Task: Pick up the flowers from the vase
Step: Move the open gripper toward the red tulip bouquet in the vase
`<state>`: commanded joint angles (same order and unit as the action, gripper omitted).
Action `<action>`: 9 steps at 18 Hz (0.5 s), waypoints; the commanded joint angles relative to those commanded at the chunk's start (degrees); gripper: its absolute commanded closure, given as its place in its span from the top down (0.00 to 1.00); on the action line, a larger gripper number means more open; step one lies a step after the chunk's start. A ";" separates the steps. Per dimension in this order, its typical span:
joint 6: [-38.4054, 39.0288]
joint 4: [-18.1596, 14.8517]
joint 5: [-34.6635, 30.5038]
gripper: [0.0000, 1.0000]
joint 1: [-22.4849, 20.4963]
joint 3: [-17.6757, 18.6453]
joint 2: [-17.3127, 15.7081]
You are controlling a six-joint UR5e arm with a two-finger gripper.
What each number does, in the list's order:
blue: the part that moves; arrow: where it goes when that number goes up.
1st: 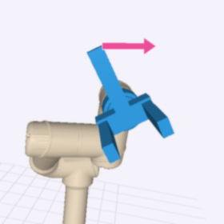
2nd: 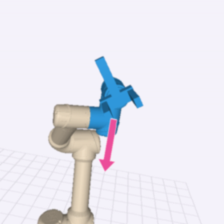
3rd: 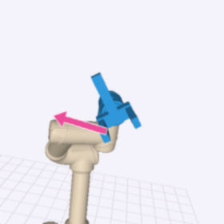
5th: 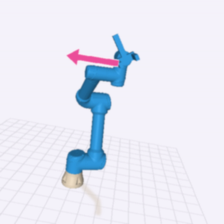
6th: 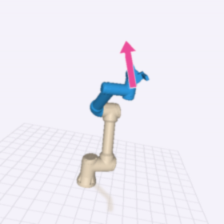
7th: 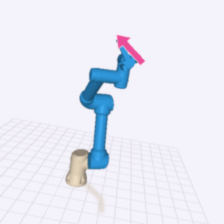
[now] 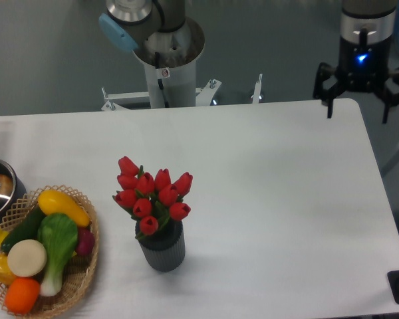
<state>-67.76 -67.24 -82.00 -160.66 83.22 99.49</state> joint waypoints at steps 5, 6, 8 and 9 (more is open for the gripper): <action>3.96 0.52 3.33 1.00 0.44 -0.34 -0.18; 4.22 1.05 3.95 1.00 0.35 -0.08 -0.09; 4.31 2.28 5.62 1.00 0.18 0.53 0.08; 4.83 3.59 6.58 1.00 0.26 0.88 0.17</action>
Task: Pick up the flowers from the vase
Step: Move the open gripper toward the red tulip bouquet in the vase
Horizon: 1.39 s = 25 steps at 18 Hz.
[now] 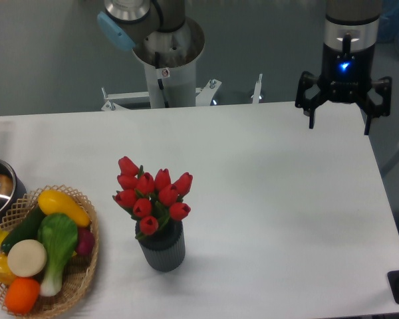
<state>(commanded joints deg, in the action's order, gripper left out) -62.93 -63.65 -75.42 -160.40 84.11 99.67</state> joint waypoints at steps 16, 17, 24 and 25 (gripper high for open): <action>4.41 17.33 10.71 1.00 6.85 8.87 5.45; 4.23 17.33 13.52 1.00 6.86 9.84 5.45; -1.03 17.06 23.03 1.00 6.15 13.54 5.71; -2.35 17.06 24.78 1.00 6.07 13.63 6.06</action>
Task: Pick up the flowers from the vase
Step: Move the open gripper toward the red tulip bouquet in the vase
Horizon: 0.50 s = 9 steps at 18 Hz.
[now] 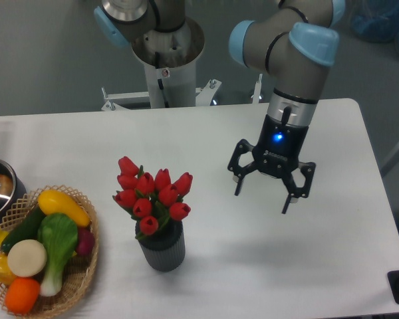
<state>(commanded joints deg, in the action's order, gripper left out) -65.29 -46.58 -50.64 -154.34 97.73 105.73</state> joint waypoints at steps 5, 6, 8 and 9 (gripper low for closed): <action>-1.42 -0.09 3.96 1.00 1.57 1.49 0.97; -1.51 -0.09 5.10 1.00 2.02 1.93 0.97; -2.73 -0.09 5.99 1.00 2.20 3.16 0.80; -4.13 -0.09 6.08 1.00 2.28 4.12 0.79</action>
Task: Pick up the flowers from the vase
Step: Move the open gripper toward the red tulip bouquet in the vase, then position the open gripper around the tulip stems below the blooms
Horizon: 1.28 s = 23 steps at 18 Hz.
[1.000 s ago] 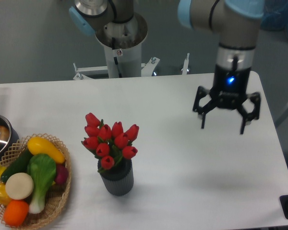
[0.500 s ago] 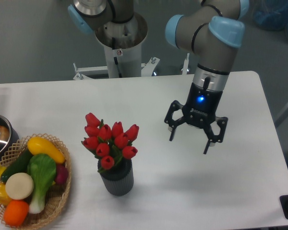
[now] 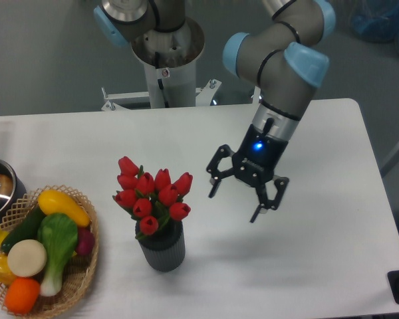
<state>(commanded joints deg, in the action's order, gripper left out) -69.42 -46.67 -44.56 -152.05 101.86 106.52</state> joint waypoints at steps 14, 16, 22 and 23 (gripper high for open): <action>-5.46 -0.09 16.96 1.00 -0.26 7.57 -1.76; -5.73 0.09 17.31 1.00 0.17 7.92 -2.28; -7.74 0.18 17.67 1.00 2.20 8.09 -1.85; -7.75 0.18 17.67 1.00 2.20 8.10 -1.76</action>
<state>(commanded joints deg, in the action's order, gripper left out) -77.17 -46.49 -26.89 -149.85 109.95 104.76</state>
